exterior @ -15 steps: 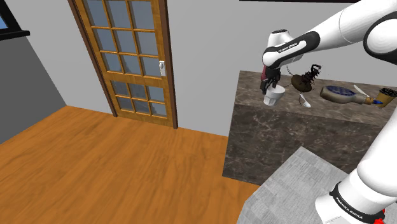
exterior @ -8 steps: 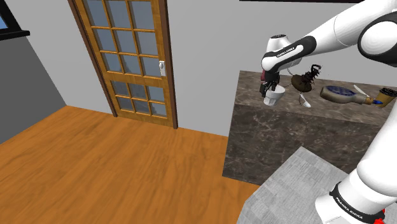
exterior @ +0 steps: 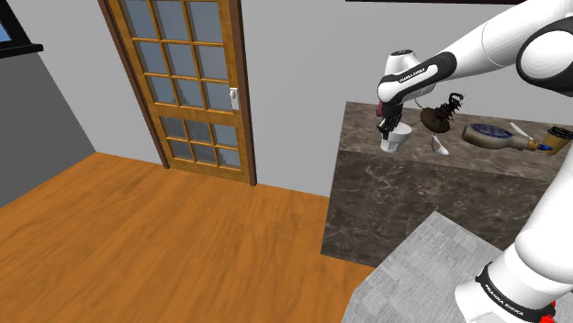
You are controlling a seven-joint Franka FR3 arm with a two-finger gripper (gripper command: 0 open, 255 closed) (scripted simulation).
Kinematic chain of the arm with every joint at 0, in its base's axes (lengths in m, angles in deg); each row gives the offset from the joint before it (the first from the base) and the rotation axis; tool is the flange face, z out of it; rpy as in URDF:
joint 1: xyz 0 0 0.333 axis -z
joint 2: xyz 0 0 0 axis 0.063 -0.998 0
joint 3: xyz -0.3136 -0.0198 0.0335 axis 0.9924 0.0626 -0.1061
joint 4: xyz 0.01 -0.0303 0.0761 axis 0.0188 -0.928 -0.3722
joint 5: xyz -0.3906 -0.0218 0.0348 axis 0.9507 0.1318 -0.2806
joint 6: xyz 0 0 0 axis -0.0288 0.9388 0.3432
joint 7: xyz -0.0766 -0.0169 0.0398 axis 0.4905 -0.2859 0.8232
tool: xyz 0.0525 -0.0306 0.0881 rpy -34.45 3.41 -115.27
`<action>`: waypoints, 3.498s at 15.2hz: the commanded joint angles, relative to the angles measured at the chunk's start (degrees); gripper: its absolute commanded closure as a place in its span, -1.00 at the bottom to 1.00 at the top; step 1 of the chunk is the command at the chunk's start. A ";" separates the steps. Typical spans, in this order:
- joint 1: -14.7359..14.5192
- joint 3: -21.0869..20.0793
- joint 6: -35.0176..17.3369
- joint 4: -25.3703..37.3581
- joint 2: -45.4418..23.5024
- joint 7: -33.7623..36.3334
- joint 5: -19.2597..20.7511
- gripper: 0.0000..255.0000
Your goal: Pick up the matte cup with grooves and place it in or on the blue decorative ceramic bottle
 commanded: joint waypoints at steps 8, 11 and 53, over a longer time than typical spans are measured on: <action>-0.04 0.01 1.35 0.59 0.76 -0.16 0.01 1.00; -0.12 0.01 3.40 1.62 1.81 -0.41 0.02 1.00; 2.96 2.65 29.24 22.42 8.19 -10.45 -0.86 1.00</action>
